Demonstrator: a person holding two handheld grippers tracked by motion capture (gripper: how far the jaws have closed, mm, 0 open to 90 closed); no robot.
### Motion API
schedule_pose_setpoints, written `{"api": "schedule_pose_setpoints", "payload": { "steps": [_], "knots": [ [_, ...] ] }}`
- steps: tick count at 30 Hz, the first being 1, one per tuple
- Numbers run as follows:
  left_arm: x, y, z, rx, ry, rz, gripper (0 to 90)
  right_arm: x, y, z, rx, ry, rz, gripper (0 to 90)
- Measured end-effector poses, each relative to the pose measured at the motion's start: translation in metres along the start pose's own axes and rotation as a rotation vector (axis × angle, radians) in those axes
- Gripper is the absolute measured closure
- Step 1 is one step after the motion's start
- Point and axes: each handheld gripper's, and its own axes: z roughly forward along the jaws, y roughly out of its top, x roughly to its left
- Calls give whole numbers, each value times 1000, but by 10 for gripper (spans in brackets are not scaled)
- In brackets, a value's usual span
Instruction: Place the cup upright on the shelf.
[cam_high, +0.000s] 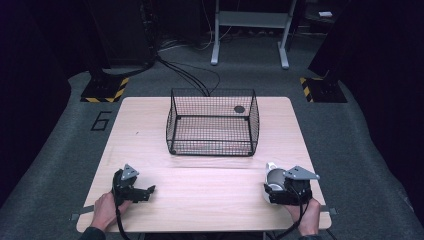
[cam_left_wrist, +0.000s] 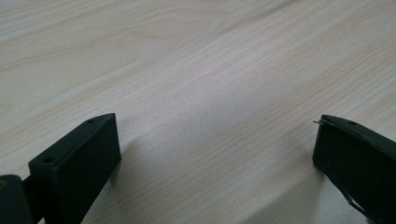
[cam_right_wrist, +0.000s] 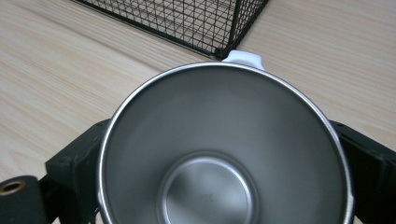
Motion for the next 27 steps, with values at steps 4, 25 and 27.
{"api": "schedule_pose_setpoints", "payload": {
  "steps": [4,25,27],
  "knots": [
    [0,0,0,1,-1,0,9,0,6,-4,-4,10,-6,55],
    [1,1,1,0,-10,8,4,15,39,0,-13,85,-68,55],
    [1,1,2,-3,-11,5,3,19,42,1,-10,95,-67,55]
  ]
}}
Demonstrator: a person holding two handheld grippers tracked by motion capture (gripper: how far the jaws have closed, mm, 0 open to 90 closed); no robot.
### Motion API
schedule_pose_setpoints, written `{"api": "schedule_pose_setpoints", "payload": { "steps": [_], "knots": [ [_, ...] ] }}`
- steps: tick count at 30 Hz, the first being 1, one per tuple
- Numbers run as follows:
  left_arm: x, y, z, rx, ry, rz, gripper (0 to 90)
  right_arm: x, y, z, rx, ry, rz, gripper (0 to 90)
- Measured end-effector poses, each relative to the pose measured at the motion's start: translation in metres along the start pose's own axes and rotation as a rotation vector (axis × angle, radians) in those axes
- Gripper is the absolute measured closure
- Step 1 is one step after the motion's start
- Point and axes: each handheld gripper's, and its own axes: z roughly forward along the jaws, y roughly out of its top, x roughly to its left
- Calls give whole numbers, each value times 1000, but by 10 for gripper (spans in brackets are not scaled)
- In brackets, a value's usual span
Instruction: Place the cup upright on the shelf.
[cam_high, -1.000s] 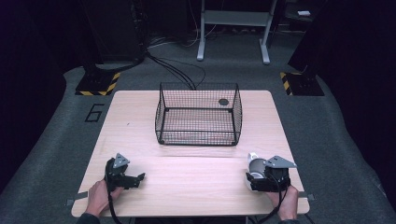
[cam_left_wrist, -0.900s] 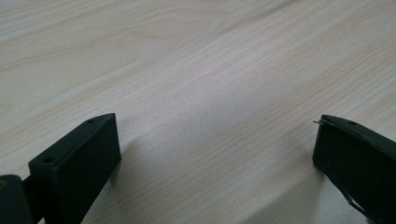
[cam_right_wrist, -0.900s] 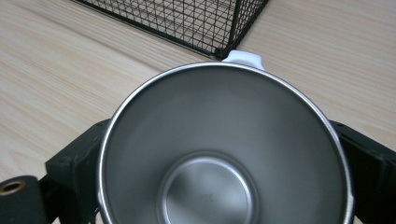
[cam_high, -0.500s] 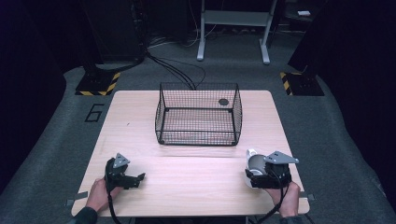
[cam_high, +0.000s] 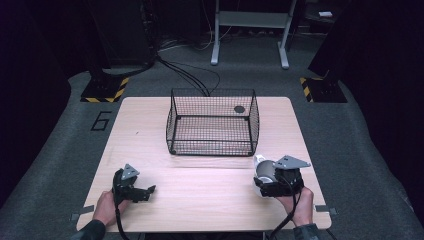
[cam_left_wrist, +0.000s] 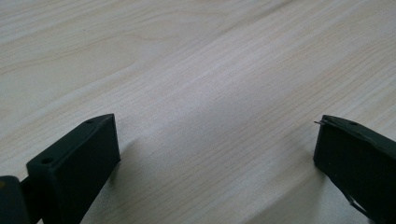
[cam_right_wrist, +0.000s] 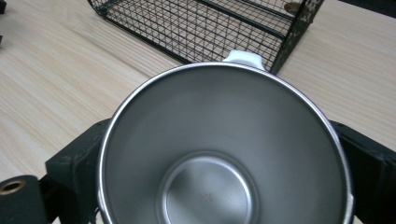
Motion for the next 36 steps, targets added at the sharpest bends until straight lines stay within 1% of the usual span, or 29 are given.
{"api": "schedule_pose_setpoints", "payload": {
  "steps": [1,2,5,6,8,9,11,13,14,18,20,22,27,28,30,31,33,34,36],
  "knots": [
    [0,0,0,0,0,0,3,0,0,0,0,0,0,55],
    [0,0,0,1,0,0,3,1,3,2,-2,15,-8,55],
    [0,0,0,0,0,-1,3,4,7,3,-2,20,-11,55],
    [0,0,0,0,0,0,3,5,11,5,-3,28,-26,55],
    [0,0,0,1,0,2,3,7,15,7,0,37,-32,55],
    [0,0,0,1,0,2,3,8,17,8,-1,41,-26,55],
    [0,0,0,-1,1,4,3,10,21,11,-1,49,-39,55],
    [0,0,0,-1,-1,1,3,10,23,12,2,52,-42,56],
    [0,0,0,-1,-1,1,3,12,27,15,1,61,-49,55],
    [0,1,1,-1,-1,1,3,14,34,21,3,73,-62,55],
    [0,1,1,-1,-1,1,3,15,36,23,5,76,-61,55],
    [0,1,1,-1,-2,0,3,16,41,26,3,85,-75,55],
    [0,1,1,-1,-2,1,3,19,47,30,-4,91,-74,56],
    [0,1,1,-1,-2,2,3,19,51,32,-1,99,-88,55],
    [0,1,1,-1,-2,1,3,19,53,32,1,100,-89,56],
    [0,1,1,-2,-1,-1,3,20,55,33,-1,102,-85,56],
    [0,1,1,-2,-1,0,3,21,58,34,-16,107,-94,55],
    [0,1,1,-1,-2,1,3,21,62,35,-12,112,-96,56],
    [0,1,1,-1,-1,1,3,21,65,36,-17,110,-103,55]
  ]
}}
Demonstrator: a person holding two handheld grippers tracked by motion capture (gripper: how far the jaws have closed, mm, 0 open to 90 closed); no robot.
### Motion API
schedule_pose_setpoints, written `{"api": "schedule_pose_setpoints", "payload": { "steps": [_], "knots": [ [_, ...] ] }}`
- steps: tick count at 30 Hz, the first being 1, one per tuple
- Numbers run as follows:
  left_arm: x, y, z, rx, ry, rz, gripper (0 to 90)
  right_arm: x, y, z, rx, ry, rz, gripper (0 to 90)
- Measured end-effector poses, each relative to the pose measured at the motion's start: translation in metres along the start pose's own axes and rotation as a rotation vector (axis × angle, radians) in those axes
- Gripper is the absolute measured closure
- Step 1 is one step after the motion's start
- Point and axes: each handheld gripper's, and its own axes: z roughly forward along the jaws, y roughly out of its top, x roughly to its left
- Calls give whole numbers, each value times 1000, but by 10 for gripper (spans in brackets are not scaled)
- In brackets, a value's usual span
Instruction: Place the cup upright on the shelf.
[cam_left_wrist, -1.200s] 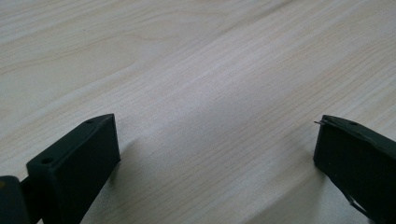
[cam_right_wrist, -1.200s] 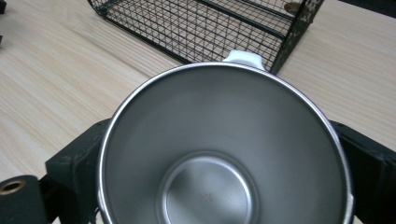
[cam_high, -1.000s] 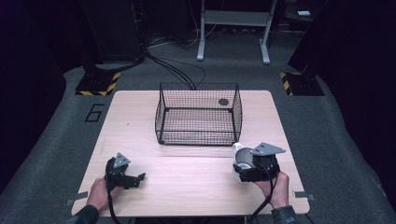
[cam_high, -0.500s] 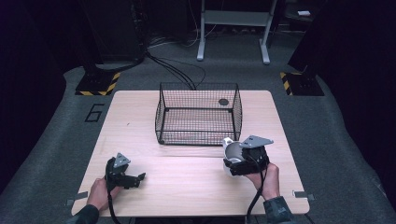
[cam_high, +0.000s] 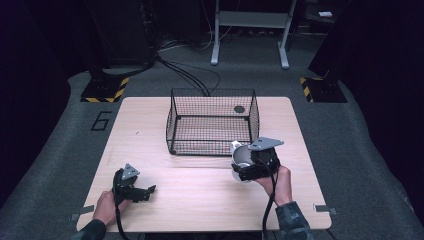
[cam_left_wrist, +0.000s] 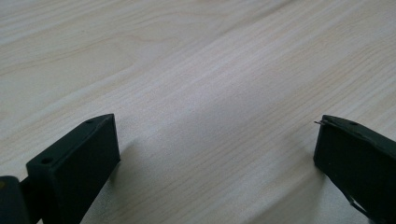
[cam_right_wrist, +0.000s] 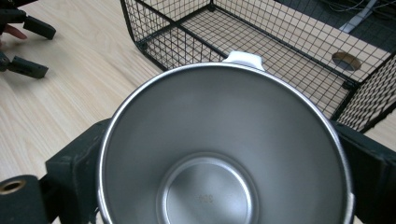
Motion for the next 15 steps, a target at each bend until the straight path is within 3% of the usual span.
{"api": "schedule_pose_setpoints", "payload": {
  "steps": [15],
  "knots": [
    [0,0,0,0,0,-1,3,-4,33,4,-26,24,-19,56]
  ]
}}
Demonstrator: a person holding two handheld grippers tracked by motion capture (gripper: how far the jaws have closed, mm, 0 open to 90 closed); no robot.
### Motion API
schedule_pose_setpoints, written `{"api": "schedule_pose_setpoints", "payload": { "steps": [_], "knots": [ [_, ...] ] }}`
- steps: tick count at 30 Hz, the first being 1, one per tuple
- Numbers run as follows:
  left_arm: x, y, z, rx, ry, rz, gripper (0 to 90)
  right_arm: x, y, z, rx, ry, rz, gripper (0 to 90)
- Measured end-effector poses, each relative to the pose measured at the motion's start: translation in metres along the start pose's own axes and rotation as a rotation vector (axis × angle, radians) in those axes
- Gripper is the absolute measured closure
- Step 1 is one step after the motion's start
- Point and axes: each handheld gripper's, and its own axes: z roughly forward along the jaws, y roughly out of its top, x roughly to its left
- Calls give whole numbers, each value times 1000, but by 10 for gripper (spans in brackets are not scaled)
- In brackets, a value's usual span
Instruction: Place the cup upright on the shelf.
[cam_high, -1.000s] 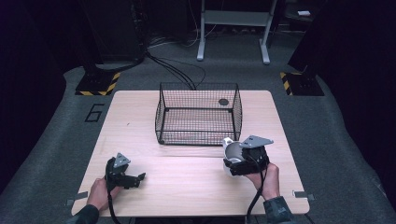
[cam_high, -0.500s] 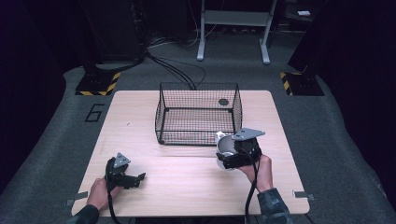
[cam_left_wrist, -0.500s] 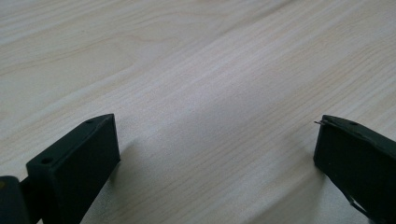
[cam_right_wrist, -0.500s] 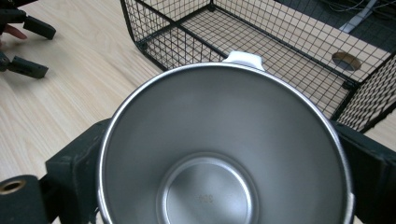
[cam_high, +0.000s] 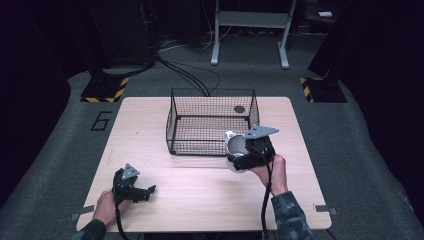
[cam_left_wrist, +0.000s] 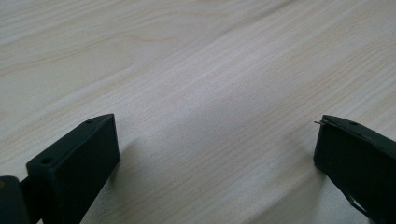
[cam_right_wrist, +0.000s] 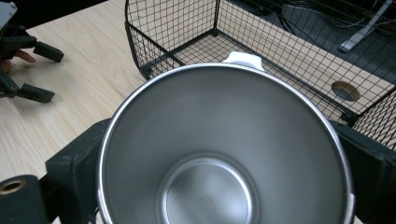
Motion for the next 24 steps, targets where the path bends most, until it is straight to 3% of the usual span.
{"api": "schedule_pose_setpoints", "payload": {
  "steps": [24],
  "knots": [
    [0,0,0,0,0,2,3,-15,50,9,-35,14,-18,56]
  ]
}}
